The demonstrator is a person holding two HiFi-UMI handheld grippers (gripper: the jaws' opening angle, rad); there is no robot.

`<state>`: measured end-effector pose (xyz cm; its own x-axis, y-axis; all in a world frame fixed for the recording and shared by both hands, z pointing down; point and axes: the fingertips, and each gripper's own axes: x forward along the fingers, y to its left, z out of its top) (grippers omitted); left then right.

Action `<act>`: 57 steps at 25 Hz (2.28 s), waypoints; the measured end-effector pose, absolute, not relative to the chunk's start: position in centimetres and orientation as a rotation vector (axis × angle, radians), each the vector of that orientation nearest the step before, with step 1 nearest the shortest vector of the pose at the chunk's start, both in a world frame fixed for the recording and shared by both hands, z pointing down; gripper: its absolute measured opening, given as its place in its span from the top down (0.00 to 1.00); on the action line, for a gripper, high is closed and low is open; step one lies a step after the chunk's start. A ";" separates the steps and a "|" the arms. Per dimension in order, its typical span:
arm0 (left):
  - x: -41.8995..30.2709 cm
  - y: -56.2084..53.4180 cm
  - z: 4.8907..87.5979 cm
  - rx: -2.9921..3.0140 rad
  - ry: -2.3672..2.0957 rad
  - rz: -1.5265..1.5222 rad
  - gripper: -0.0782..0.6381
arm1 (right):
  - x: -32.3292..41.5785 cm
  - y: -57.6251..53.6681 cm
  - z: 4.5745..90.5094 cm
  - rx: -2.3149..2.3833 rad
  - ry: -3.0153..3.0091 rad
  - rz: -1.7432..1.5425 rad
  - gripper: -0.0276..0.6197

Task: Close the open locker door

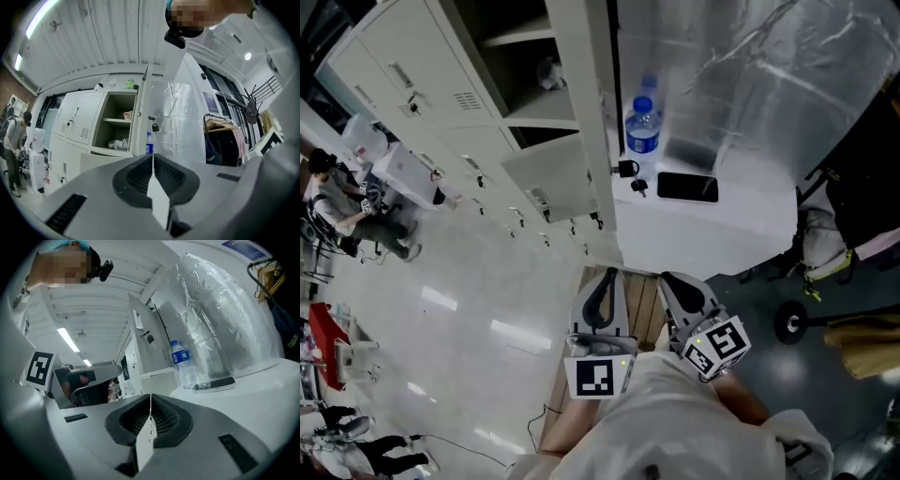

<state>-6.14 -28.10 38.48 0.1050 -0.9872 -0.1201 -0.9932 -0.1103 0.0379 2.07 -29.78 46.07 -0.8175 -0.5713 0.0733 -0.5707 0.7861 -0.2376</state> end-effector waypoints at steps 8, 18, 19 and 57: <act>-6.7 -32.1 36.5 -2.107 2.242 0.167 0.88 | 1.2 -34.4 44.6 -0.690 3.044 -0.376 0.91; -6.1 -34.3 35.9 -1.780 2.466 0.186 0.77 | 1.2 -38.2 44.3 -0.283 3.153 -0.287 0.91; -6.1 -34.5 35.6 -1.748 2.461 0.191 0.77 | 1.3 -38.4 44.5 -0.256 3.162 -0.284 0.91; -26.6 -36.9 37.8 -1.781 2.505 0.097 0.83 | -10.7 -41.2 44.5 -0.330 3.251 -0.248 0.91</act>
<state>-26.57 -36.85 37.78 -0.3274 -0.9405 -0.0907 -0.9447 0.3276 0.0125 -10.75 -41.23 44.47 -0.9707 -0.1885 0.1489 -0.2089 0.9685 -0.1356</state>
